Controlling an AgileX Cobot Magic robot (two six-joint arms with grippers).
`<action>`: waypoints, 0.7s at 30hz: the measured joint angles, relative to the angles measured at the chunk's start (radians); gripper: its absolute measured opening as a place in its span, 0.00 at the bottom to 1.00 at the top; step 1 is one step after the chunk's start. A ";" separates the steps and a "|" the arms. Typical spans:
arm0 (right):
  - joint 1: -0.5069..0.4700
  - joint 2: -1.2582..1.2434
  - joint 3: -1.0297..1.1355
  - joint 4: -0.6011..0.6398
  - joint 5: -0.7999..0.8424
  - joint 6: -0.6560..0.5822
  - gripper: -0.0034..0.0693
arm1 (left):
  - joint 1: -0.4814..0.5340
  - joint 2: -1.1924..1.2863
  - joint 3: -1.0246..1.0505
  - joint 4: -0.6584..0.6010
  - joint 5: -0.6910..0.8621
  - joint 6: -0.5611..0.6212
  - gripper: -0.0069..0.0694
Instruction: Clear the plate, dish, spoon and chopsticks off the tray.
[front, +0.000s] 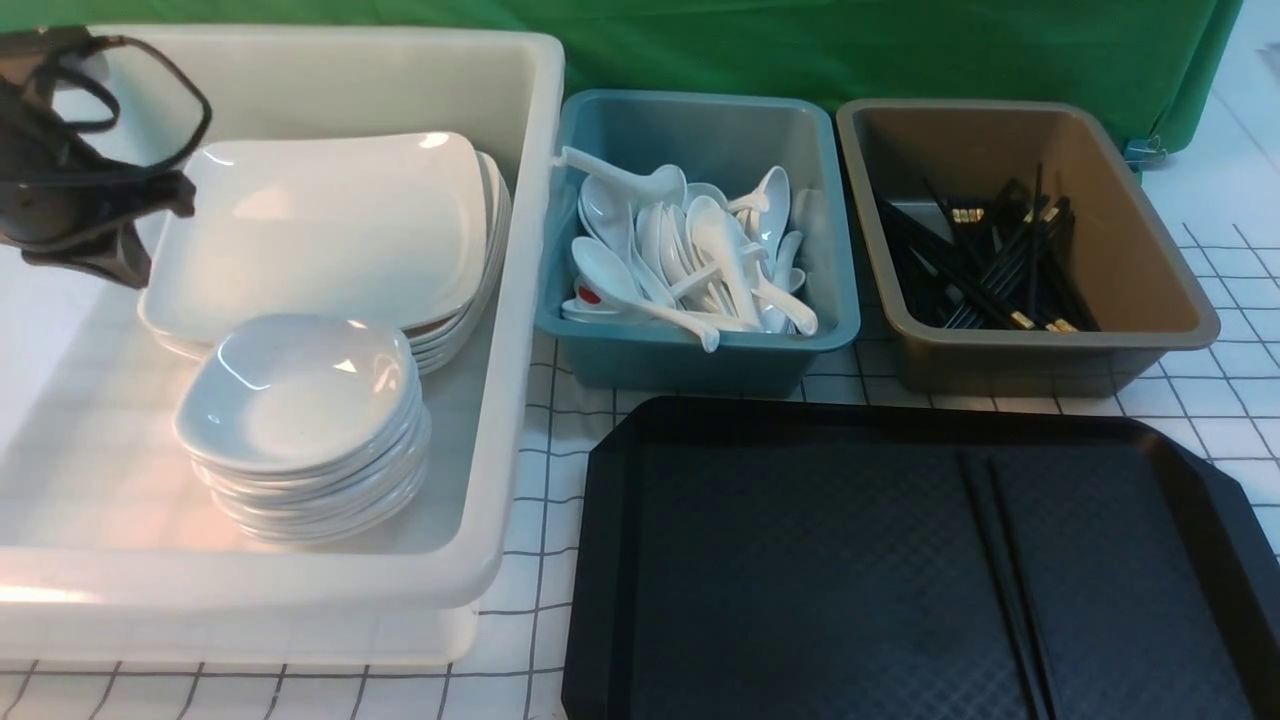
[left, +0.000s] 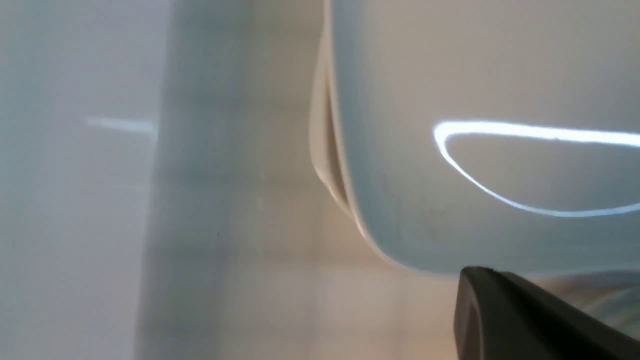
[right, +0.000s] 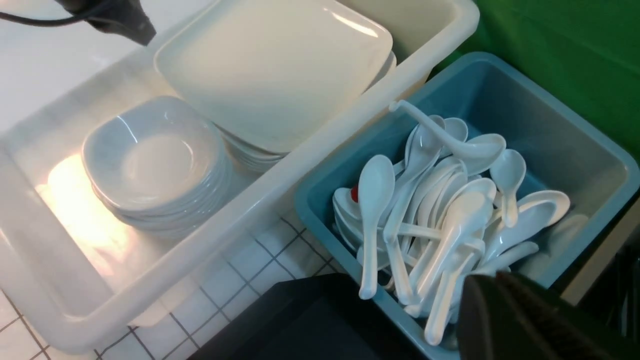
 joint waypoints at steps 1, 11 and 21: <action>0.000 0.000 0.000 0.000 0.000 0.000 0.07 | -0.001 0.000 -0.001 -0.004 0.033 0.002 0.09; 0.000 0.000 0.000 0.001 0.000 0.002 0.07 | -0.002 0.114 -0.001 -0.001 0.115 0.012 0.09; 0.000 -0.002 0.000 0.001 0.000 0.037 0.08 | -0.001 0.143 -0.036 0.100 -0.001 -0.047 0.09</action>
